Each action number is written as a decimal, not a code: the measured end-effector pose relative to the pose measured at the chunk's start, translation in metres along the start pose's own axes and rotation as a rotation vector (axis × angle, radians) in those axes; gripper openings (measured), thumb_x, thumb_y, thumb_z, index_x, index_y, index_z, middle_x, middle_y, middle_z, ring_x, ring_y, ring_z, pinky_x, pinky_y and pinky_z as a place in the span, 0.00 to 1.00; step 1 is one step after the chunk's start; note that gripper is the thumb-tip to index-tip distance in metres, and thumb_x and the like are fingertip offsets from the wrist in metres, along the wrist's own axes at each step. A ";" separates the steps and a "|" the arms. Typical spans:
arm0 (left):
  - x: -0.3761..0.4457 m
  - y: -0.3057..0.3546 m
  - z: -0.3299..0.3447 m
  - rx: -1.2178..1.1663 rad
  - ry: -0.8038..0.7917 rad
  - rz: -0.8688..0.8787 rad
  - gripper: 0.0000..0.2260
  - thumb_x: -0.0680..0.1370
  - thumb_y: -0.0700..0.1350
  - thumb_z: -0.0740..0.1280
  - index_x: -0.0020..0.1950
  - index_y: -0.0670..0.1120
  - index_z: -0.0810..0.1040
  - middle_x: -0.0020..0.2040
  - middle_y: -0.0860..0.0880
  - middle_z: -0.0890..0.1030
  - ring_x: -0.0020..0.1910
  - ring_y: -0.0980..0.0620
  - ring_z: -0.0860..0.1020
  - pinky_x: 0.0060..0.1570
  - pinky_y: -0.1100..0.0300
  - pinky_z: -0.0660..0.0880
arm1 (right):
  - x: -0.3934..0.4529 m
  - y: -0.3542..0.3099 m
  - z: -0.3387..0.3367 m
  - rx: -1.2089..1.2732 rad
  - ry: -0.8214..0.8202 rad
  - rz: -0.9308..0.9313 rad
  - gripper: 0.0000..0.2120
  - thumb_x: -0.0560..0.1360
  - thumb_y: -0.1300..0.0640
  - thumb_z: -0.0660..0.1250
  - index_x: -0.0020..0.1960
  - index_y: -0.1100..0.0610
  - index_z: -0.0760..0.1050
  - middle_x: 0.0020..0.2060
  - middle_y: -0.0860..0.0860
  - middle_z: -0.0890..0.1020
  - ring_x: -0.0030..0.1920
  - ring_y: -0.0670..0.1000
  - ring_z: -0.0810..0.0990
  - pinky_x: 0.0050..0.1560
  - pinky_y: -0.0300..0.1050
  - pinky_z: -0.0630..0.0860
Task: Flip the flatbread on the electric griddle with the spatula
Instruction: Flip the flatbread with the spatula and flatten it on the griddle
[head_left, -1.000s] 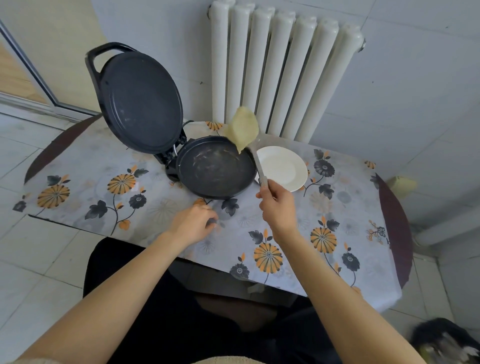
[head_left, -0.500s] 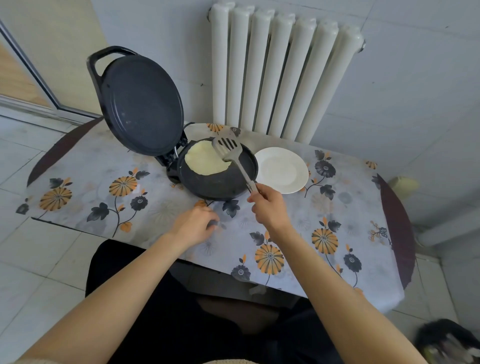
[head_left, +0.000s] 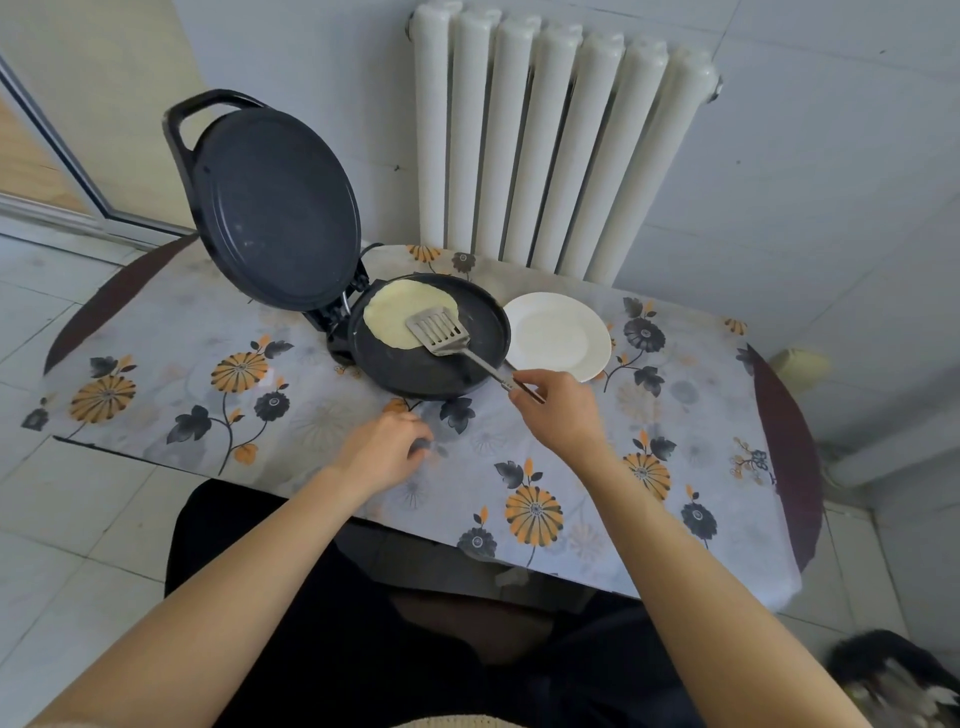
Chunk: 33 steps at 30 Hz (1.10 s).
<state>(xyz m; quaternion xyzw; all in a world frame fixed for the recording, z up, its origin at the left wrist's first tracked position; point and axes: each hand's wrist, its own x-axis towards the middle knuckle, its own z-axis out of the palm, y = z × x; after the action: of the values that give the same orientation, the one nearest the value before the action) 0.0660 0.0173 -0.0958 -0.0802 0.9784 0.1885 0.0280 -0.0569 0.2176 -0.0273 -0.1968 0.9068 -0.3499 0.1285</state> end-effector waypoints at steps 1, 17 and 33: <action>0.000 0.000 0.000 0.002 -0.001 0.003 0.09 0.78 0.43 0.67 0.57 0.46 0.82 0.54 0.50 0.81 0.52 0.49 0.78 0.46 0.48 0.80 | 0.000 0.001 -0.002 -0.026 0.007 0.005 0.14 0.81 0.55 0.68 0.65 0.55 0.81 0.58 0.54 0.86 0.56 0.55 0.83 0.51 0.46 0.77; -0.001 0.003 -0.002 0.019 -0.023 -0.017 0.09 0.78 0.43 0.67 0.57 0.47 0.82 0.53 0.49 0.81 0.52 0.48 0.79 0.47 0.50 0.79 | -0.011 0.003 -0.067 -0.217 -0.013 0.074 0.12 0.79 0.53 0.70 0.61 0.50 0.84 0.53 0.51 0.87 0.53 0.54 0.83 0.47 0.48 0.79; -0.001 0.001 0.000 0.025 -0.030 -0.012 0.10 0.79 0.44 0.67 0.58 0.47 0.81 0.56 0.49 0.81 0.52 0.48 0.79 0.48 0.48 0.80 | -0.006 -0.001 -0.047 -0.187 -0.019 0.084 0.11 0.79 0.53 0.70 0.60 0.48 0.84 0.47 0.51 0.85 0.49 0.53 0.82 0.42 0.45 0.78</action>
<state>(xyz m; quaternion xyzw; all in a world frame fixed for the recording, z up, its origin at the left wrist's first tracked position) 0.0666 0.0186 -0.0953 -0.0831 0.9796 0.1774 0.0449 -0.0688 0.2468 0.0076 -0.1730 0.9418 -0.2559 0.1329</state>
